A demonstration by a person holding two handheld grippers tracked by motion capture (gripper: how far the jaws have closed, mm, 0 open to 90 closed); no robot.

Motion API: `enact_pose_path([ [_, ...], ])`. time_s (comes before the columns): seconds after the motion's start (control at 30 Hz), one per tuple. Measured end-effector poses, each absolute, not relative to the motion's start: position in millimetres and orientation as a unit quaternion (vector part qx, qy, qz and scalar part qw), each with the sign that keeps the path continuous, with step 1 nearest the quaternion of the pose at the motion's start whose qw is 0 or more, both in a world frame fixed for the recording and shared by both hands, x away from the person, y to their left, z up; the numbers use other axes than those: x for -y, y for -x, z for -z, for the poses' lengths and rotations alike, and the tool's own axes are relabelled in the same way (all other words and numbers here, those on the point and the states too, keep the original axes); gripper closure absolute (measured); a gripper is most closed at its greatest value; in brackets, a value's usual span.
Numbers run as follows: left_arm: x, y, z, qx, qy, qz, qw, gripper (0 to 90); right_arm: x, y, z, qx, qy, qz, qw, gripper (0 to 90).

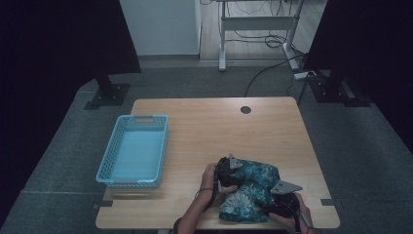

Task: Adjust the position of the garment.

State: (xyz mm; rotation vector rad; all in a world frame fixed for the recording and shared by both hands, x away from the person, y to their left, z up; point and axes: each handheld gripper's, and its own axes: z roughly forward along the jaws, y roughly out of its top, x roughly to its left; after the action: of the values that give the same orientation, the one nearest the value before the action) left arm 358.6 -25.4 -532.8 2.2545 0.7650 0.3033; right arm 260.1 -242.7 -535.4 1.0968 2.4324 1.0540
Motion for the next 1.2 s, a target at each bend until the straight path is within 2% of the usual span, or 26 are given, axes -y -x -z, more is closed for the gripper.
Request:
enact_pose_path([
  [0.37, 26.1, -356.7, 529.1, -0.315, -0.873, -0.114, 0.356, 40.4, 242.0, -260.8, 534.6, -0.837, -0.386, -0.363, 0.134, 30.9],
  [0.73, -0.5, -341.9, 506.5, -0.354, -0.842, -0.094, 0.395, 37.1, 246.5, -250.7, 522.4, -0.813, -0.399, -0.393, 0.158, 29.7],
  [0.93, -16.2, -325.6, 500.0, -0.352, -0.832, -0.09, 0.419, 35.1, 251.0, -242.3, 517.5, -0.804, -0.405, -0.406, 0.158, 29.0],
  [1.2, -28.7, -308.9, 504.8, -0.339, -0.843, -0.093, 0.407, 32.2, 258.3, -228.2, 516.9, -0.796, -0.41, -0.419, 0.15, 28.4],
])
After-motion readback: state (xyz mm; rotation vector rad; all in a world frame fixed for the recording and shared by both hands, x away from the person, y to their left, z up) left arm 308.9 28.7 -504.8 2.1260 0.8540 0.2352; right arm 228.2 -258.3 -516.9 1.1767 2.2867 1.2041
